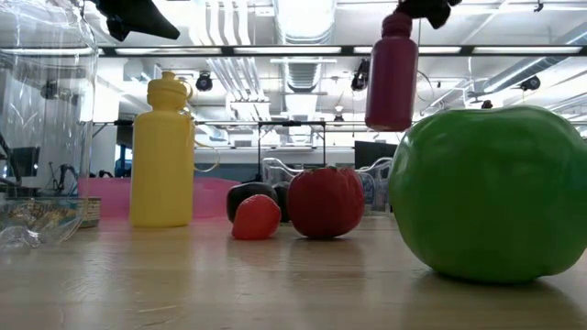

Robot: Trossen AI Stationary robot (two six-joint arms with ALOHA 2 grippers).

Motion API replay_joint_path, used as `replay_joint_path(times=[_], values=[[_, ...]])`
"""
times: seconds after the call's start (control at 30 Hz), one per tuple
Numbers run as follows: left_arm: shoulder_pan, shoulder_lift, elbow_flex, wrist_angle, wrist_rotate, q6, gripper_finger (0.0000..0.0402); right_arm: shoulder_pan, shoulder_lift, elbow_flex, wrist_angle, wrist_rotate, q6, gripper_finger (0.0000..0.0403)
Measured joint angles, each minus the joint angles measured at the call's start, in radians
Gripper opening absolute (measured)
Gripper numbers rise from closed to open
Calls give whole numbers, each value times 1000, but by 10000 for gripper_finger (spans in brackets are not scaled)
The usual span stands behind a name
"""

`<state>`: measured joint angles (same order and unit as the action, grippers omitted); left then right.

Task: Pick & Place Food Item
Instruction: Put the purple water bottle into the right transparent bin

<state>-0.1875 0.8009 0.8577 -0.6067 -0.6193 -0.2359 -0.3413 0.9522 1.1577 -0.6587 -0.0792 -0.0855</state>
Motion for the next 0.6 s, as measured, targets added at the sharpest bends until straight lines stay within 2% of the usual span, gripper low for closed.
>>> replay_joint_path(times=[0.17, 0.6], values=[[0, 0, 0, 0, 0, 0, 10, -28, -10, -13, -2, 114, 43, 68], [0, 0, 0, 0, 0, 0, 10, -51, -2, -17, -26, 261, 127, 68]])
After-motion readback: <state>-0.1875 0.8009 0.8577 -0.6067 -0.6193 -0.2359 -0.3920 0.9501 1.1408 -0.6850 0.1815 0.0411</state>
